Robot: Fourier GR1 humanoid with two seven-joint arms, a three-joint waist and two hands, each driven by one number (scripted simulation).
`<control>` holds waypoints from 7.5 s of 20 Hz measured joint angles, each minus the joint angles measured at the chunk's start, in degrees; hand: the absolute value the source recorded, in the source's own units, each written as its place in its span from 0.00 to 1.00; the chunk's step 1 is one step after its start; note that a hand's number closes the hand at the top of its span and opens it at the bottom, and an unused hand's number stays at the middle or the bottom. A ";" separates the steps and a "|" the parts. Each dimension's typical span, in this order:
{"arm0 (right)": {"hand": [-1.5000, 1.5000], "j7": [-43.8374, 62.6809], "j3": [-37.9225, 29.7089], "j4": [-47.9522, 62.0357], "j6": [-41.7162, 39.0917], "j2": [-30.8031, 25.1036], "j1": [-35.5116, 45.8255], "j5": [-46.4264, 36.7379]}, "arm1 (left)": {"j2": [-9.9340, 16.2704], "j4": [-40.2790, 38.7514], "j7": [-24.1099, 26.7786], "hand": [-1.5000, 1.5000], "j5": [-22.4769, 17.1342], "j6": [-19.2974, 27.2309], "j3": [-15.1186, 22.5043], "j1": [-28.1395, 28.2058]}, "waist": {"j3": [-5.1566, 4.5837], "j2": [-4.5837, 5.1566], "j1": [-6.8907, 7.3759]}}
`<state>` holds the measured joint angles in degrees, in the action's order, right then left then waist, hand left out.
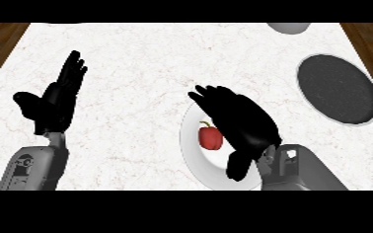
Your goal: Pick the bell pepper from the plate and place it in the pan
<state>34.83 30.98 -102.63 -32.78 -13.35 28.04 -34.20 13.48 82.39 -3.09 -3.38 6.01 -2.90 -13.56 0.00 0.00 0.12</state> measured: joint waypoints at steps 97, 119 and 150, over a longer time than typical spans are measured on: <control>1.00 -30.59 -54.51 20.42 30.64 -7.09 -5.32 -11.97 | -3.47 2.07 -1.95 0.50 3.74 -3.87 -3.75 -0.66 | 0.10 0.55 0.89; 0.00 -55.60 -66.15 83.01 36.61 -20.97 13.28 -8.87 | -4.50 1.69 -1.50 0.50 3.94 -4.44 -2.44 -2.20 | 0.40 1.66 3.68; 0.00 -76.32 -80.26 79.22 3.67 -33.75 -10.31 17.17 | -3.31 4.02 -1.79 0.50 3.84 -3.89 -4.88 3.00 | -0.16 -0.54 -1.69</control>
<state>-41.48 -49.27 -23.40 -29.11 -47.10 17.73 -17.03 10.18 86.41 -4.88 0.46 2.11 -7.78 -10.56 -0.16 -0.53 -1.58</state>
